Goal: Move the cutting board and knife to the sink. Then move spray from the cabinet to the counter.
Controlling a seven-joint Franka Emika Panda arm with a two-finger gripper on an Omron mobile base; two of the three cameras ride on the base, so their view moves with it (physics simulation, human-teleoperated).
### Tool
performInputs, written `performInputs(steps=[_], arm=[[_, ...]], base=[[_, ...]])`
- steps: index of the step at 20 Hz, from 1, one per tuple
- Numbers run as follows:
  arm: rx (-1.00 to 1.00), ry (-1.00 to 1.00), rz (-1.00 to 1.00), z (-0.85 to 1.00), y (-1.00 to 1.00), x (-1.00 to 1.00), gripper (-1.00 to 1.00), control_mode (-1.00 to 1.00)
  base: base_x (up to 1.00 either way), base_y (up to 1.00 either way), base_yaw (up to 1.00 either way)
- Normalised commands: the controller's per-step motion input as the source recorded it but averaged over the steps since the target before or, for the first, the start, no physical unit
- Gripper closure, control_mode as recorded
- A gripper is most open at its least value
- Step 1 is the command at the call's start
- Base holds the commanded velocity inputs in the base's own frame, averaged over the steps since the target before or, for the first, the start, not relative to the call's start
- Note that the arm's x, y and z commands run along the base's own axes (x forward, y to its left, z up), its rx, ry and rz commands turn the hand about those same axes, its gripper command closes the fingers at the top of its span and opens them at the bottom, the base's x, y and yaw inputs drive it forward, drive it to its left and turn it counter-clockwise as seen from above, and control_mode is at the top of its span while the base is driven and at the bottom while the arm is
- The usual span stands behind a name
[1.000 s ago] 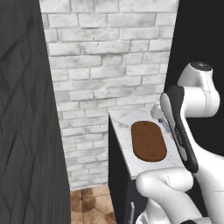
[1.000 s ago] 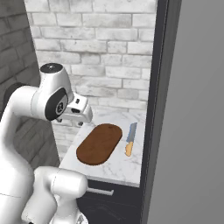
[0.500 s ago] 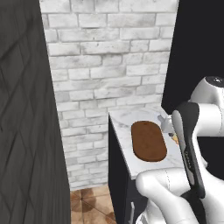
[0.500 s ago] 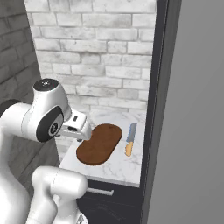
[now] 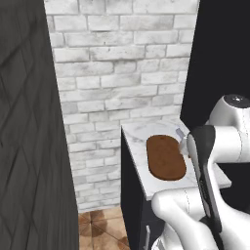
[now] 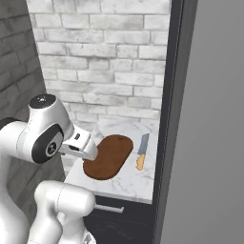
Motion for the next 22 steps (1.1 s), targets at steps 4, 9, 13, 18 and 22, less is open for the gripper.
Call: performInputs(steps=[4,9,13,18,22], arm=[[0.00,0.21,-0.03,-0.05,0.00,0.14,-1.00,-1.00],[0.00,0.24,0.00,0.00,-0.01,0.09,-1.00,-1.00],[-0.02,0.22,0.00,-0.01,0.00,0.29,-1.00,-1.00],[0.00,0.07,0.00,-0.13,0.00,0.26,-1.00,-1.00],[0.00,0.00,0.00,-0.34,0.00,0.11,-1.00,-1.00]], base=[[0.00,0.00,0.00],[0.00,0.00,0.00],[0.00,0.00,0.00],[0.00,0.00,0.00],[0.00,0.00,0.00]])
